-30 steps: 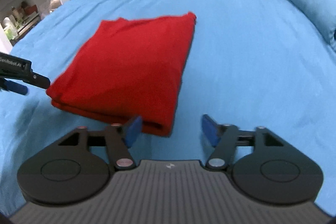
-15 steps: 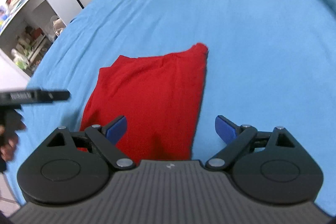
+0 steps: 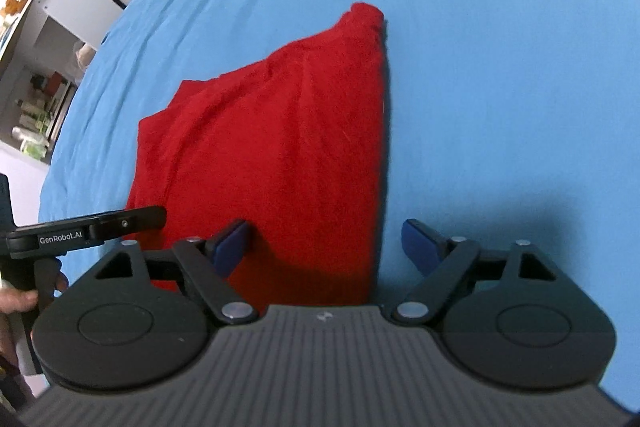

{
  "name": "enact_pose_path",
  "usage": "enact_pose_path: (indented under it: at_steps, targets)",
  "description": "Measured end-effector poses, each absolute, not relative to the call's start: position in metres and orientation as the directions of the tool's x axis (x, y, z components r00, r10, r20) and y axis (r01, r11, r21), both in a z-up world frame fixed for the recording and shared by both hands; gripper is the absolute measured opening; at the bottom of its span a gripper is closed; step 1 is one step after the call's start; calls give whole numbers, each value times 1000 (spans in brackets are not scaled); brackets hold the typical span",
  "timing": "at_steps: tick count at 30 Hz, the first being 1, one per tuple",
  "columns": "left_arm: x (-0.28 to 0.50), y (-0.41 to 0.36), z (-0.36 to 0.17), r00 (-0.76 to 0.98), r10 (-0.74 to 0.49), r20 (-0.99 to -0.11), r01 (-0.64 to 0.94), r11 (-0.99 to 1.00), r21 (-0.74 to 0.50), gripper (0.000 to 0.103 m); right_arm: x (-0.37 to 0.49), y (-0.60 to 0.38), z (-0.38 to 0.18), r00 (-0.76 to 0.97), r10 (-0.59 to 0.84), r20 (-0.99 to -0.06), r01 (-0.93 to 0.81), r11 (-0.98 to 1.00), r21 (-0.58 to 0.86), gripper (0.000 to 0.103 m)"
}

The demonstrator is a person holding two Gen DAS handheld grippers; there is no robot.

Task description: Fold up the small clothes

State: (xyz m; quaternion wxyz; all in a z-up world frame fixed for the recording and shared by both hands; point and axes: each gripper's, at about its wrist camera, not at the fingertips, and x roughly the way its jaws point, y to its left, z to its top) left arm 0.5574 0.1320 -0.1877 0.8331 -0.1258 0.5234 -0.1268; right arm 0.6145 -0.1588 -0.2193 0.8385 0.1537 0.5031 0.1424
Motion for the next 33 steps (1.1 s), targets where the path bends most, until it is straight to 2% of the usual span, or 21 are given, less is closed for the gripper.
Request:
enact_pose_path:
  at_steps: [3, 4, 5, 6, 8, 11, 18, 22, 27, 30, 33]
  targets:
    - [559, 128, -191, 423, -342, -839, 79, 937, -342, 50, 616, -156, -222, 452, 403, -796, -71, 905, 419, 94]
    - [558, 127, -191, 424, -342, -839, 77, 936, -343, 49, 617, -154, -223, 451, 405, -795, -68, 904, 422, 90]
    - [559, 126, -191, 426, -340, -839, 75, 937, -342, 43, 618, -152, -224, 448, 414, -792, -72, 900, 430, 78]
    - [559, 123, -190, 432, -332, -839, 80, 940, -331, 39, 619, -150, -223, 445, 419, -791, -80, 899, 431, 73]
    - [555, 119, -184, 442, -307, -843, 89, 950, -300, 31, 618, -145, -219, 455, 405, -793, -103, 908, 406, 54]
    - [552, 112, -174, 457, -272, -847, 82, 961, -265, 25, 611, -139, -206, 480, 392, -785, -118, 915, 385, 44]
    - [532, 98, -138, 488, -267, -831, 115, 963, -242, 18, 586, -140, -168, 552, 392, -736, -149, 915, 375, 41]
    - [507, 78, -111, 517, -267, -813, 146, 964, -224, 18, 560, -161, -145, 589, 407, -698, -154, 905, 397, 41]
    - [468, 42, -85, 519, -304, -799, 155, 953, -262, 18, 512, -207, -121, 591, 421, -688, -136, 893, 429, 41]
    - [441, 14, -82, 503, -305, -808, 163, 952, -258, 18, 481, -232, -121, 572, 427, -700, -131, 890, 436, 41]
    - [424, -17, -105, 463, -308, -831, 156, 951, -265, 18, 457, -255, -143, 547, 409, -731, -122, 902, 413, 41]
